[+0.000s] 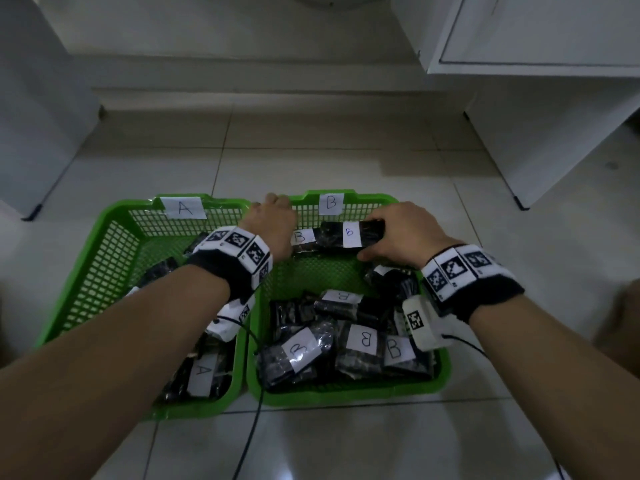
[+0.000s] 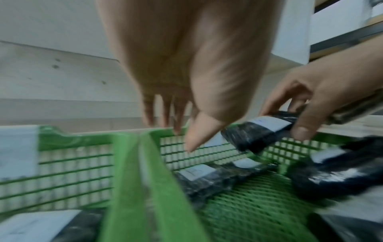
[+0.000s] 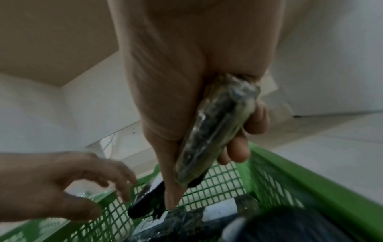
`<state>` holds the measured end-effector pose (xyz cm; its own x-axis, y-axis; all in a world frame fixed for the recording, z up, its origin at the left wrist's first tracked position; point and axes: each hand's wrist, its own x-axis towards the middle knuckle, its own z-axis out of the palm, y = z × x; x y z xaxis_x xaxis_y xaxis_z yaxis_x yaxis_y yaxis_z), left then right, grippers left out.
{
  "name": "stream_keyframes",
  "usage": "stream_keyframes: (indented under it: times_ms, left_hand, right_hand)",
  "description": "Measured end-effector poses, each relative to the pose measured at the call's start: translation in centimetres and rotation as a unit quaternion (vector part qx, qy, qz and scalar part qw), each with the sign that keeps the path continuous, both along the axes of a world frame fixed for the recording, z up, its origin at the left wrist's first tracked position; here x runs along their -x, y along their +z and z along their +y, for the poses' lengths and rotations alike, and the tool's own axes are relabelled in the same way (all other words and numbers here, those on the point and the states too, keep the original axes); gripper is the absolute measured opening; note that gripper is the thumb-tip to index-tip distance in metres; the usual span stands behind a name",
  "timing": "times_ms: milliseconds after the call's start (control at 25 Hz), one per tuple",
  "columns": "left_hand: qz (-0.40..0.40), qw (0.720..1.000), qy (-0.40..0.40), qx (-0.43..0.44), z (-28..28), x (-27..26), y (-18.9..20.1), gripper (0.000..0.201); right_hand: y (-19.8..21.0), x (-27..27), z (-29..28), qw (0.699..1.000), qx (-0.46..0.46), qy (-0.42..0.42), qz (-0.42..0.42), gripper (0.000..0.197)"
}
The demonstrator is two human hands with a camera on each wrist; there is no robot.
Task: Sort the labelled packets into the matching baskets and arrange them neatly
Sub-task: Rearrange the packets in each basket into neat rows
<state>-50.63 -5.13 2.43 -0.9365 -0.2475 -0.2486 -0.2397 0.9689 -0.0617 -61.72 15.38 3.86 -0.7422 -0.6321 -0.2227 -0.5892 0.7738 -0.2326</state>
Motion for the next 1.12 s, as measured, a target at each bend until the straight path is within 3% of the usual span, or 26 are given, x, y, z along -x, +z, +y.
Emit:
stream_keyframes:
  times_ms: [80, 200, 440, 680, 800, 920, 960, 1040, 1080, 1120]
  left_hand:
    - [-0.035, 0.998, 0.043, 0.006, -1.3, -0.2, 0.0, 0.046]
    - [-0.065, 0.996, 0.06, -0.032, -2.2, 0.0, 0.1, 0.064]
    - [-0.042, 0.997, 0.053, -0.026, -3.2, -0.2, 0.1, 0.074]
    - [-0.023, 0.994, 0.076, -0.081, -2.8, -0.3, 0.5, 0.051]
    - [0.083, 0.981, 0.094, -0.149, -1.7, 0.0, 0.7, 0.026]
    - [0.17, 0.93, 0.15, -0.29, 0.7, 0.6, 1.1, 0.019]
    - [0.149, 0.893, 0.182, -0.384, 2.0, 0.8, 1.4, 0.024]
    - [0.064, 0.779, 0.246, -0.573, 4.5, 0.6, 2.0, 0.035]
    - [0.049, 0.728, 0.252, -0.635, 5.4, 0.5, 2.0, 0.034]
    - [0.065, 0.698, 0.249, -0.668, 5.9, 0.4, 1.6, 0.029]
  right_hand:
    - [0.5, -0.6, -2.2, 0.997, -0.058, 0.04, 0.04, 0.053]
    - [-0.1, -1.8, -5.7, 0.989, -0.126, 0.076, 0.029, 0.057]
    - [-3.3, -4.1, -8.4, 0.982, -0.157, 0.107, -0.017, 0.069]
    - [-4.3, -4.2, -9.4, 0.984, -0.151, 0.082, -0.036, 0.078]
    - [-3.3, -4.2, -8.2, 0.994, -0.088, 0.038, -0.057, 0.057]
    - [-1.3, -2.9, -5.6, 0.998, 0.009, -0.035, -0.047, 0.03]
    - [-1.1, -2.0, -4.3, 0.995, 0.051, -0.057, -0.057, 0.019]
    - [-0.9, -1.2, -2.0, 0.97, 0.154, -0.123, -0.142, 0.013]
    - [-0.6, -1.2, -0.9, 0.939, 0.223, -0.157, -0.212, 0.013]
    - [-0.4, -1.4, 0.0, 0.897, 0.29, -0.197, -0.269, 0.017]
